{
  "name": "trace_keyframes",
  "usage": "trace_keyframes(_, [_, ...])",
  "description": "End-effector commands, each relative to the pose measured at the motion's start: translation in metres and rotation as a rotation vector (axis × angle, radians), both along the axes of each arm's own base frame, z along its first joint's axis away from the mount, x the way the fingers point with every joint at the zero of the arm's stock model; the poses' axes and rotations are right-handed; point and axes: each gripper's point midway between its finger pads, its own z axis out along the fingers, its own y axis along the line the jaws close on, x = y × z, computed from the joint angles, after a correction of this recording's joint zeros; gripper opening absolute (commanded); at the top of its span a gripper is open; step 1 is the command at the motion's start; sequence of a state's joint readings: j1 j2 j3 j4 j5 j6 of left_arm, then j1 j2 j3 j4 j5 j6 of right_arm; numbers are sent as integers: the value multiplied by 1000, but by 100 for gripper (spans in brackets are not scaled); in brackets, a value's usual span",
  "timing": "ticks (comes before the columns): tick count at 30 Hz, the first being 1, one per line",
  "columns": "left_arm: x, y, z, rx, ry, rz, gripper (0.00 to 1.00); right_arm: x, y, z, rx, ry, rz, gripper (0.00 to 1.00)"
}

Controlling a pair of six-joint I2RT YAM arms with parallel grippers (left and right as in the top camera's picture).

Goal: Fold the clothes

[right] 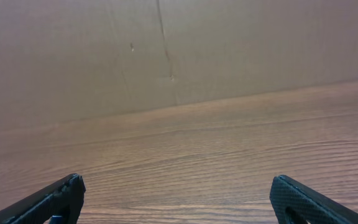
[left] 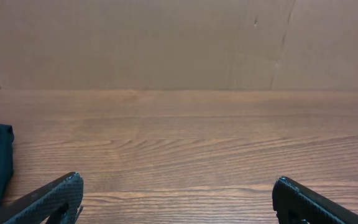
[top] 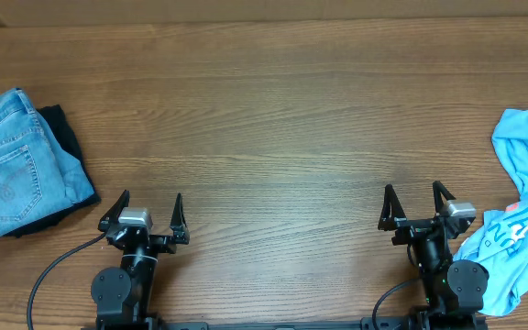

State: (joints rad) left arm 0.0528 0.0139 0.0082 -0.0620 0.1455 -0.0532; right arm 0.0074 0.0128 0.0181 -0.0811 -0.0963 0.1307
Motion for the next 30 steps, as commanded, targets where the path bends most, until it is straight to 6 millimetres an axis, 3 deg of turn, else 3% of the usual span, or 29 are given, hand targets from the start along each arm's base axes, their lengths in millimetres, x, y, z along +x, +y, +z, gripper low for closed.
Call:
trace_keyframes(1, [0, 0, 0, -14, -3, -2, 100, 0, 0, -1, 0, -5, -5, 100])
trace_keyframes(24, [0, 0, 0, -14, -3, -2, 100, 0, 1, -1, 1, -6, 5, 100])
trace_keyframes(30, [0, -2, 0, -15, -3, -10, 100, -3, 4, 10, 109, 9, 19, 100])
